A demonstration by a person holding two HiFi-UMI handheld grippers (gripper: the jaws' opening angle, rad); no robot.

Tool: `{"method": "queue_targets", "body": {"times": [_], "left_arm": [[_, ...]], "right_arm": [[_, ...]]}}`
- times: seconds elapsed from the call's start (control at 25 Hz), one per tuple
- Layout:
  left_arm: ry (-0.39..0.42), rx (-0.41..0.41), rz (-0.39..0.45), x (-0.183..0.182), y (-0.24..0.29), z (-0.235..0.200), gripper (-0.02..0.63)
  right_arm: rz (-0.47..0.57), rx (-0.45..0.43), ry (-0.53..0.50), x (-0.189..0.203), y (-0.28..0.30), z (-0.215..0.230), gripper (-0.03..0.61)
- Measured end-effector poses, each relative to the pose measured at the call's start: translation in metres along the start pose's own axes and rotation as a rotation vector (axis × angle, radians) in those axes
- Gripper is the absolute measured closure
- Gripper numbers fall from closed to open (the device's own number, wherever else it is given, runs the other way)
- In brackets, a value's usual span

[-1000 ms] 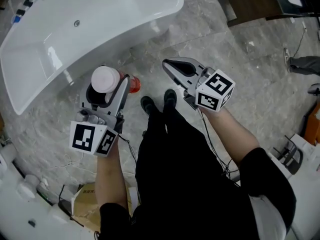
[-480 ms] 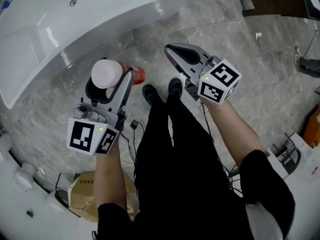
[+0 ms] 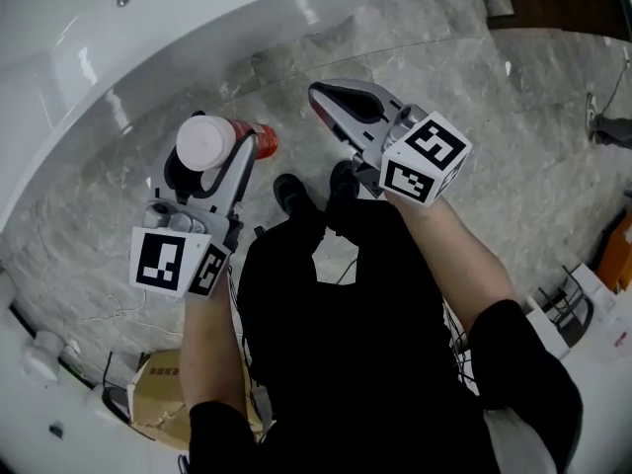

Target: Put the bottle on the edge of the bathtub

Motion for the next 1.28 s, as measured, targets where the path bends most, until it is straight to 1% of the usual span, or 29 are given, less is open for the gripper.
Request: {"method": "queue_targets", "body": {"times": [0.24,0.52,0.68,0.8,0.92,1.04,1.16,1.28], "left_arm": [[-0.011,-0.009,0.004,0.067,0.039,-0.041,0.318],[0.057,-0.003,0.005,0.119,0.082,-0.075,0.317],[0.094,0.005,-0.001,0.146,0.103,-0.095,0.316],[0.095,0.015,-0.012,0.169,0.115,-0.11,0.317],[0.107,0.05,-0.036,0.19,0.128,-0.124,0.317],[0.171,0.084,-0.08,0.211,0.139,-0.136,0.317],[0.218,0.092,-0.118,0.236,0.146,-0.15,0.317],[0.197,0.093,-0.149,0.262,0.15,-0.165,0.316]], "right_arm": [[-0.014,-0.03,-0.023,0.053,0.042,0.045,0.551],[0.009,-0.017,-0.071,0.083,0.078,0.096,0.551],[0.043,-0.045,-0.075,0.101,0.103,0.118,0.551],[0.045,-0.06,-0.088,0.119,0.121,0.127,0.551],[0.043,-0.073,-0.119,0.137,0.137,0.14,0.551],[0.043,-0.079,-0.163,0.154,0.149,0.15,0.551],[0.041,-0.076,-0.184,0.171,0.155,0.156,0.551],[0.027,-0.078,-0.184,0.186,0.155,0.159,0.551]]}}
Point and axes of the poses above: the fingertips, and each gripper's own axes: y forward along the fingers, z to its right, x out of its underside, the point moved 7 cm from there along -y, backward along the fingers, and after that the axes turned 12 degrees about x, right-handed, at the moved point
